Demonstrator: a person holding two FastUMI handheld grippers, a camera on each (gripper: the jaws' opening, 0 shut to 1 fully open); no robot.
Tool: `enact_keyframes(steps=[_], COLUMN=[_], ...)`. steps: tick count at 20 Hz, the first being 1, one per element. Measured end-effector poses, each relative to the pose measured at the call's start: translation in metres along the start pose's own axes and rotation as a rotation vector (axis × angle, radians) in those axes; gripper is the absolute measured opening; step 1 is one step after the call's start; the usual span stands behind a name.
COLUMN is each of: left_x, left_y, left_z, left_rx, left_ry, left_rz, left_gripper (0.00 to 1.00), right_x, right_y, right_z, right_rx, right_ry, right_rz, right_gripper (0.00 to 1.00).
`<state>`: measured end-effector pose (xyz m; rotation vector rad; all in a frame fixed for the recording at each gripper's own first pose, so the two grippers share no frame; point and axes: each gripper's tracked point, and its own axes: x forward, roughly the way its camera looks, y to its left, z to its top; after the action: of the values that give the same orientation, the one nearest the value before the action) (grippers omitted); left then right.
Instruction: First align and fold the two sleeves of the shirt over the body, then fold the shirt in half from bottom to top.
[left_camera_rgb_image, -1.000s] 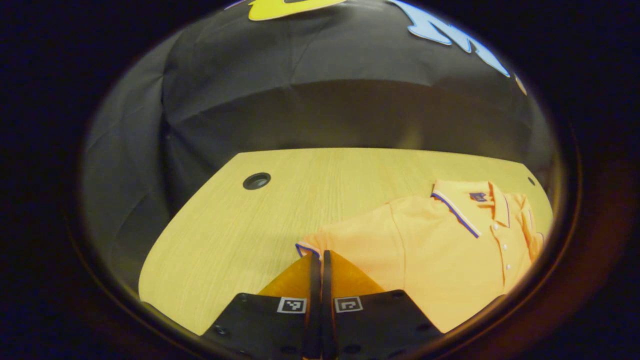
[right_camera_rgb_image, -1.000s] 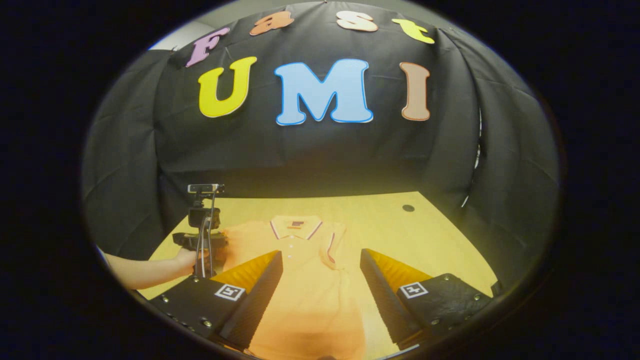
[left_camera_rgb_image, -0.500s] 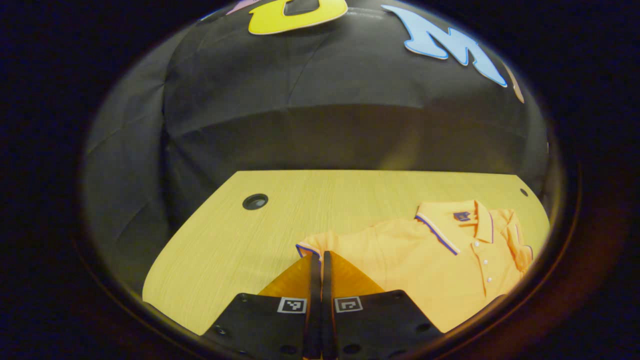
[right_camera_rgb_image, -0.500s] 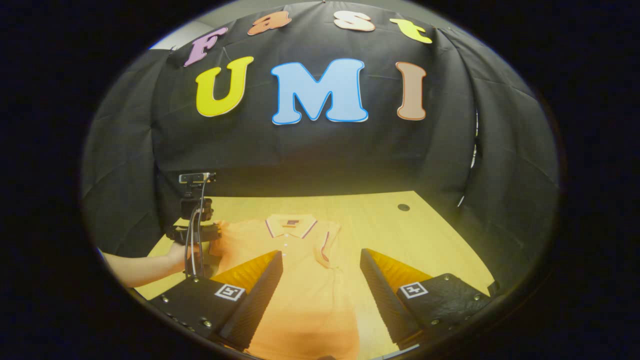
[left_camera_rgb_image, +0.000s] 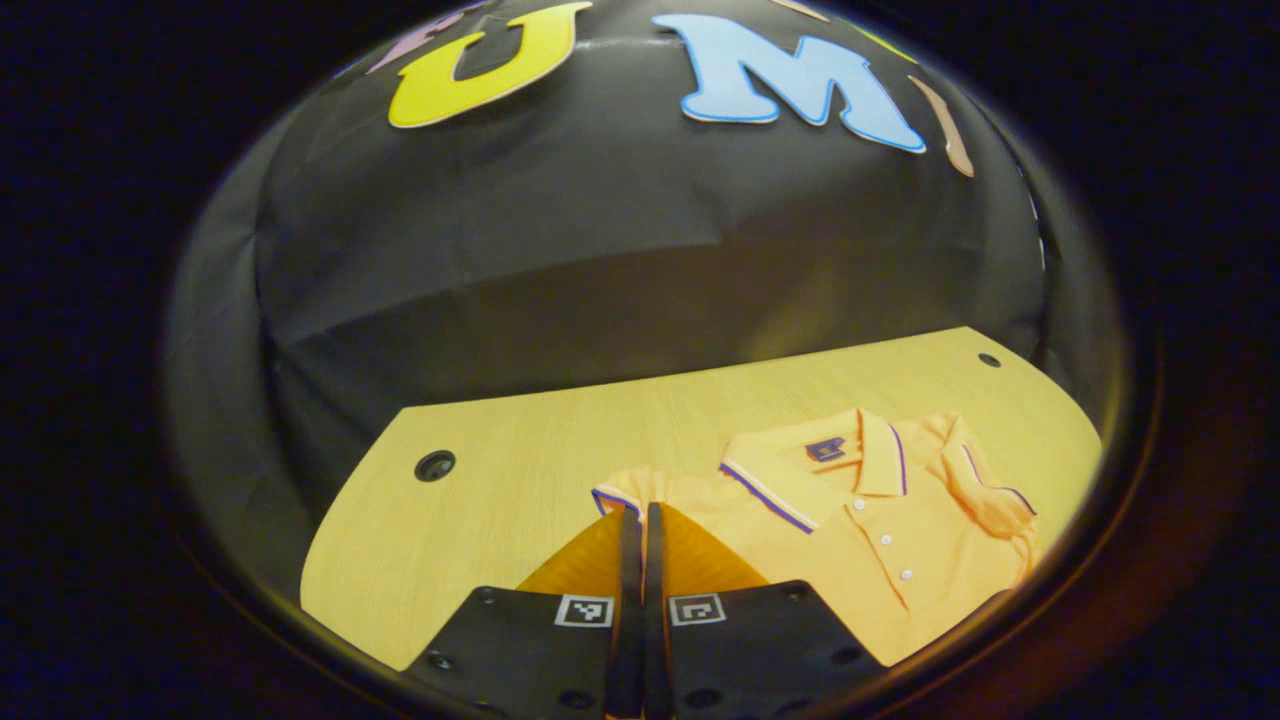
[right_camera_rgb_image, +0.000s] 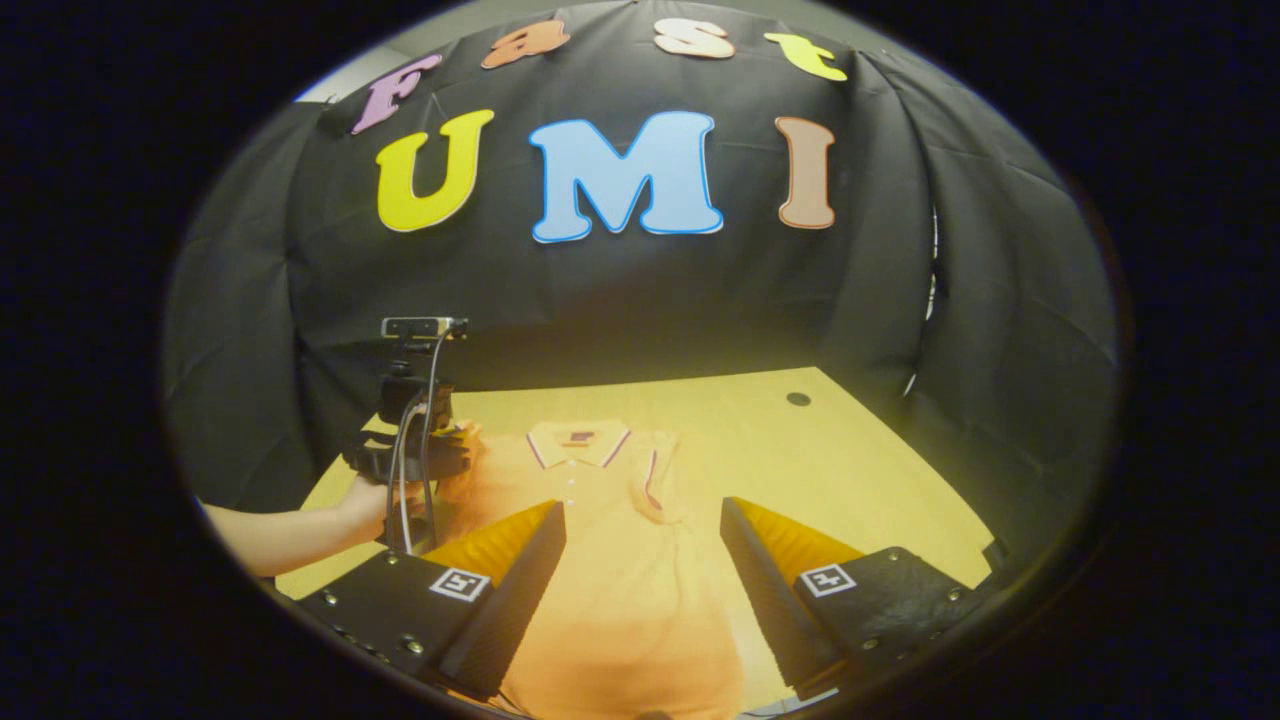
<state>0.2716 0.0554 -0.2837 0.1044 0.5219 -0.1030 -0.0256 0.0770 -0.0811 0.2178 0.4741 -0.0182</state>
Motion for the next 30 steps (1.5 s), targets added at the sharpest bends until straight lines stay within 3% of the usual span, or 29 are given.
enact_keyframes(steps=[7,10,12,14,17,19,20,26,30], left_x=[0.01,0.011,0.008,0.002,-0.015,-0.029,-0.036,-0.107,-0.158], left_y=[-0.022,-0.026,-0.031,-0.037,-0.045,-0.05,-0.051,-0.062,-0.067], left_z=[-0.017,-0.022,-0.023,-0.023,-0.022,-0.023,-0.023,-0.029,-0.041], left_rx=[0.096,0.086,0.075,0.074,0.061,0.037,0.024,-0.055,-0.079], left_ry=[0.057,0.071,0.075,0.073,0.069,0.066,0.065,0.051,0.044], left_rz=[-0.037,-0.039,-0.055,-0.064,-0.075,-0.082,-0.083,-0.077,-0.055], left_gripper=[0.07,0.22,0.21,0.48,0.62,0.78,0.76,0.91,0.94], right_x=[-0.002,-0.003,-0.007,-0.01,-0.017,-0.02,-0.023,-0.037,-0.05], right_y=[0.008,0.001,-0.005,-0.011,-0.02,-0.025,-0.027,-0.044,-0.059], right_z=[-0.008,-0.01,-0.012,-0.014,-0.017,-0.021,-0.024,-0.044,-0.061], right_rx=[0.007,-0.006,-0.004,0.004,0.0,-0.009,-0.015,-0.043,-0.057], right_ry=[0.017,0.019,0.02,0.02,0.016,0.013,0.01,0.009,0.015], right_rz=[0.009,0.005,0.0,0.001,0.004,0.015,0.021,0.071,0.1], right_gripper=[0.96,0.97,0.96,0.96,0.96,0.96,0.96,0.96,0.96])
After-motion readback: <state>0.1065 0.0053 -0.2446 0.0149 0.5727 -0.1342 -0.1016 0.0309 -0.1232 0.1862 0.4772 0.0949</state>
